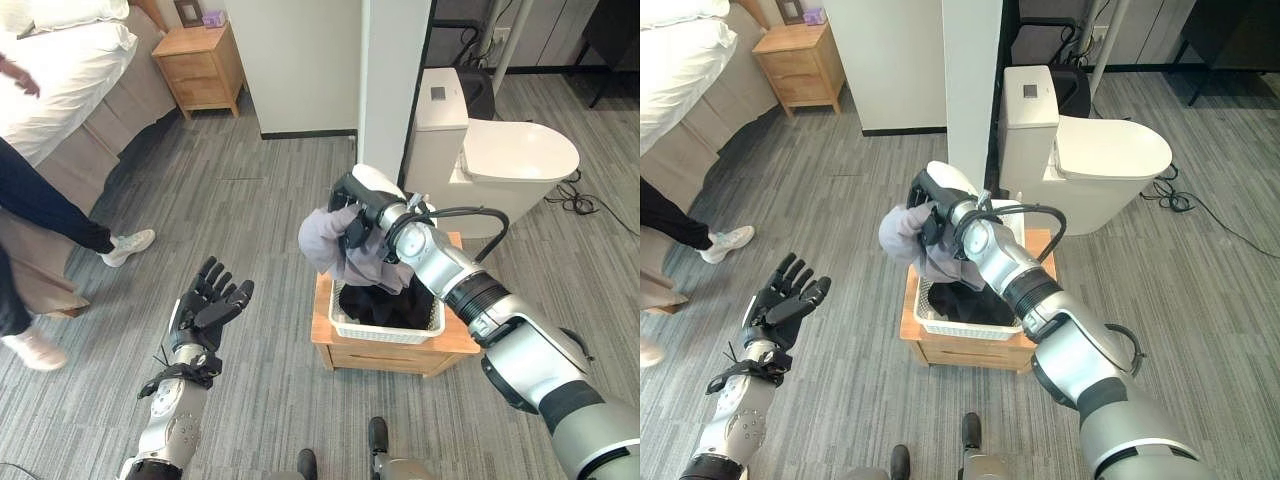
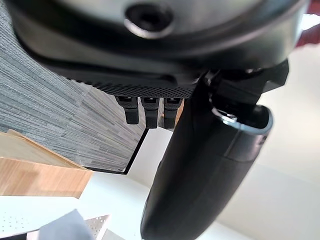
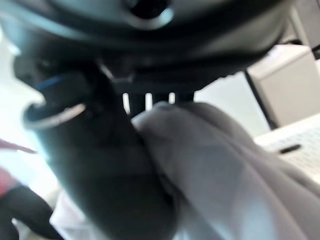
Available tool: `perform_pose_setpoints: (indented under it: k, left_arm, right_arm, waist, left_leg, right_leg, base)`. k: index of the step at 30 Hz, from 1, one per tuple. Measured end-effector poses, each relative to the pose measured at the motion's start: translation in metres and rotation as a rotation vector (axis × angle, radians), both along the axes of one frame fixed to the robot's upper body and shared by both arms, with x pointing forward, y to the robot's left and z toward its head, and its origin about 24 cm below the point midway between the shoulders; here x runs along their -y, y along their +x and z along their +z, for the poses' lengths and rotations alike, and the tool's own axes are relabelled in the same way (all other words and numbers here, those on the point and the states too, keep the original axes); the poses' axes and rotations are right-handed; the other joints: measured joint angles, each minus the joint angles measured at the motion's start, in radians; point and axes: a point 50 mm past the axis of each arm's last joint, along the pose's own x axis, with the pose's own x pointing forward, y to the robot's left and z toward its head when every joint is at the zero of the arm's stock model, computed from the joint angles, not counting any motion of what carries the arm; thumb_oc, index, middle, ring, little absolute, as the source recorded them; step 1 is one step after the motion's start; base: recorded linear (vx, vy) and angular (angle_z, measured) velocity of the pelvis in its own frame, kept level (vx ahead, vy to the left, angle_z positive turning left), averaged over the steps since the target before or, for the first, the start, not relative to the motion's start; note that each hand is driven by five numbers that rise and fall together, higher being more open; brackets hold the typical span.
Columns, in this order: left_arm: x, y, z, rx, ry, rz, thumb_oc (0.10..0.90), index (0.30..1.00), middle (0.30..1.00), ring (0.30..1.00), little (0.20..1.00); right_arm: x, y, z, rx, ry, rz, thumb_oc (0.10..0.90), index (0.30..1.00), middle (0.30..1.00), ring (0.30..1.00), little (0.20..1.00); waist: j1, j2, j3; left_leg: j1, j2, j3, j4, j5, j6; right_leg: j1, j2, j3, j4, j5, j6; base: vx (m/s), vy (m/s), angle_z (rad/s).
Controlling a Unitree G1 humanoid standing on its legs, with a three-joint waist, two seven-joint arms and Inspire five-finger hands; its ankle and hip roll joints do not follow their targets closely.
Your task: Pick up bed clothes into laundry basket.
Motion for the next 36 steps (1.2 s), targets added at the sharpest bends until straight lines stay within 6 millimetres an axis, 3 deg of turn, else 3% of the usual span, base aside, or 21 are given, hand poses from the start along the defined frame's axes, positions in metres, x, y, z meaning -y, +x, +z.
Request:
perform_pose_setpoints:
  k: [5,8,15,16,18,24,31,33,36]
  left_arm:
    - [-0.002,-0.002,-0.001,-0.012,0.005,0.013,0.800,0.900,0.900,0.900,0.900]
    - [-0.002,-0.004,-0.003,-0.018,0.005,0.014,0.800,0.900,0.900,0.900,0.900]
    - [-0.002,-0.006,-0.006,-0.028,0.003,0.016,0.800,0.900,0.900,0.900,0.900]
    - [-0.001,-0.006,-0.006,-0.030,0.000,0.011,0.800,0.900,0.900,0.900,0.900]
    - [0.000,-0.007,-0.007,-0.031,-0.002,0.010,0.800,0.900,0.900,0.900,0.900]
    - [0.005,-0.005,-0.007,-0.026,-0.018,0.003,0.800,0.900,0.900,0.900,0.900]
    - [0.008,0.002,-0.001,-0.001,-0.021,-0.005,0.800,0.900,0.900,0.900,0.900]
    - [0.008,0.004,0.000,0.006,-0.022,-0.005,0.800,0.900,0.900,0.900,0.900]
    - [0.007,0.005,0.002,0.013,-0.020,-0.001,0.800,0.900,0.900,0.900,0.900]
  right_arm:
    - [0.010,0.002,-0.002,-0.008,-0.007,-0.033,0.400,0.300,0.300,0.300,0.300]
    - [0.026,0.003,-0.003,-0.012,-0.027,-0.072,0.400,0.300,0.300,0.300,0.300]
    - [0.103,0.004,-0.020,-0.103,-0.064,-0.332,0.400,0.300,0.300,0.300,0.300]
    - [0.114,0.003,-0.020,-0.107,-0.065,-0.371,0.800,0.900,0.900,0.900,0.900]
    - [0.118,0.002,-0.021,-0.112,-0.077,-0.385,0.800,0.900,0.900,0.900,0.900]
    - [0.098,0.004,-0.011,-0.070,-0.064,-0.303,0.800,0.900,0.900,0.900,0.900]
    - [0.034,-0.009,0.045,0.145,0.020,0.028,0.800,0.900,0.900,0.900,0.900]
    - [0.023,-0.015,0.054,0.176,0.029,0.089,0.800,0.900,0.900,0.900,0.900]
    - [0.015,-0.031,0.077,0.265,0.019,0.188,0.800,0.900,0.900,0.900,0.900]
  waist:
    - [-0.002,0.008,0.001]
    - [-0.002,0.031,0.003]
    - [0.017,0.103,0.008]
    - [0.018,0.112,0.010]
    - [0.016,0.116,0.009]
    - [-0.010,0.117,0.009]
    - [-0.020,0.111,0.010]
    - [-0.024,0.100,0.015]
    - [-0.030,0.060,0.031]
  left_leg:
    - [-0.024,-0.001,0.000,0.004,0.002,0.000]
    - [-0.047,-0.002,-0.001,0.004,0.006,0.000]
    - [-0.071,-0.008,-0.005,0.004,0.011,0.000]
    - [-0.073,-0.009,-0.005,0.003,0.011,0.001]
    - [-0.075,-0.008,-0.001,0.003,0.012,0.000]
    - [-0.072,-0.009,0.002,-0.002,0.012,0.000]
    - [-0.067,-0.010,0.004,-0.014,0.017,0.001]
    - [-0.062,-0.010,0.003,-0.014,0.017,0.001]
    - [-0.059,-0.012,0.004,-0.014,0.017,0.002]
  right_leg:
    - [-0.023,-0.001,0.002,0.000,0.000,0.000]
    - [-0.045,-0.004,-0.001,0.000,0.006,0.000]
    - [-0.067,-0.009,-0.006,0.000,0.006,0.003]
    - [-0.070,-0.010,-0.005,0.000,0.007,0.003]
    - [-0.073,-0.009,-0.005,0.000,0.007,0.003]
    - [-0.074,-0.009,-0.001,0.000,0.007,0.004]
    - [-0.075,-0.009,0.003,0.000,0.009,0.005]
    - [-0.070,-0.009,0.002,0.000,0.009,0.005]
    - [-0.068,-0.009,0.004,0.000,0.010,0.005]
  base:
    - [0.00,0.000,0.00]
    - [0.01,-0.005,0.01]
    - [0.01,-0.010,0.02]
    - [0.00,0.000,0.00]
    - [0.04,-0.015,-0.04]
    - [0.04,0.003,-0.02]
    - [0.01,0.009,-0.01]
    - [0.00,0.044,0.01]
    - [-0.01,0.047,-0.01]
